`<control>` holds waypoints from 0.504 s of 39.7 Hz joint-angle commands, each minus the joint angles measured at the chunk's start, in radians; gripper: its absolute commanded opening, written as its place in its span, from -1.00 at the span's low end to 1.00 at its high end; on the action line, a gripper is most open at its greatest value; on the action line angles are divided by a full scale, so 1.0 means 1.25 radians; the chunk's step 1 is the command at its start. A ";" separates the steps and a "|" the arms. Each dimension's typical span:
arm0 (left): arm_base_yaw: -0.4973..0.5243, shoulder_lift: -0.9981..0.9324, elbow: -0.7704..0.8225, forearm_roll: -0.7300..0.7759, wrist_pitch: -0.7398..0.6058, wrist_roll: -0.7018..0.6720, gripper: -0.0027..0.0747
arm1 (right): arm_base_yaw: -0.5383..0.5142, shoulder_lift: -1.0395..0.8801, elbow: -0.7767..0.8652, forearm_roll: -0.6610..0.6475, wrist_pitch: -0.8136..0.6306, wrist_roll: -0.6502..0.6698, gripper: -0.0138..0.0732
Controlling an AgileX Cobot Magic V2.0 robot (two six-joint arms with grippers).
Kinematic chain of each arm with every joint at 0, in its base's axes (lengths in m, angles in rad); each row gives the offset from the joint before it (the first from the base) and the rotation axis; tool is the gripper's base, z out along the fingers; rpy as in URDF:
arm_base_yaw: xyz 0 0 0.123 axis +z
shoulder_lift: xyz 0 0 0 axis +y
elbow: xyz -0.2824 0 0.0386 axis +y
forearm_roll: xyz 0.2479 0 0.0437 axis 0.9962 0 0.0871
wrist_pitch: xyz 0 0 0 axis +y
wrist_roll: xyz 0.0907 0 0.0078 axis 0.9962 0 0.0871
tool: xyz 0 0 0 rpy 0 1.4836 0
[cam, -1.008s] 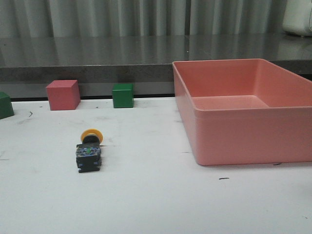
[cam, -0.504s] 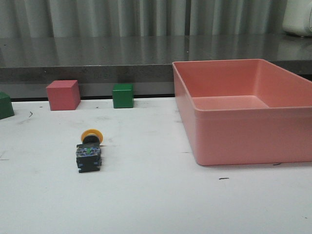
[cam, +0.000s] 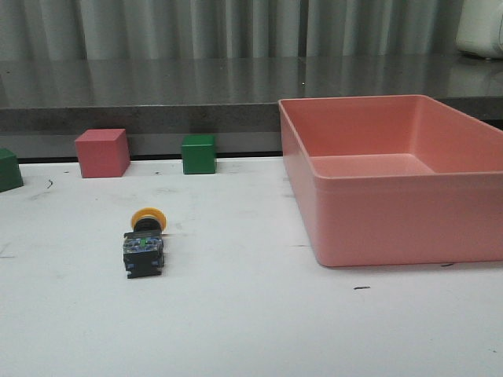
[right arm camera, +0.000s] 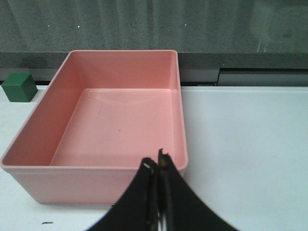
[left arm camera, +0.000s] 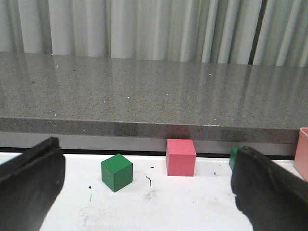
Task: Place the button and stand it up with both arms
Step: 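Raise the right gripper away from the button lying on its side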
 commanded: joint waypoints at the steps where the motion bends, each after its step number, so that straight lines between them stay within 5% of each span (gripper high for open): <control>1: -0.004 0.010 -0.028 0.001 -0.063 -0.001 0.80 | -0.006 0.002 -0.021 -0.011 -0.069 -0.008 -0.84; 12: -0.020 0.086 -0.055 0.001 -0.052 0.000 0.80 | -0.006 0.002 -0.021 -0.011 -0.069 -0.008 -0.84; 20: -0.144 0.248 -0.130 0.002 -0.045 0.001 0.80 | -0.006 0.002 -0.021 -0.011 -0.069 -0.008 -0.84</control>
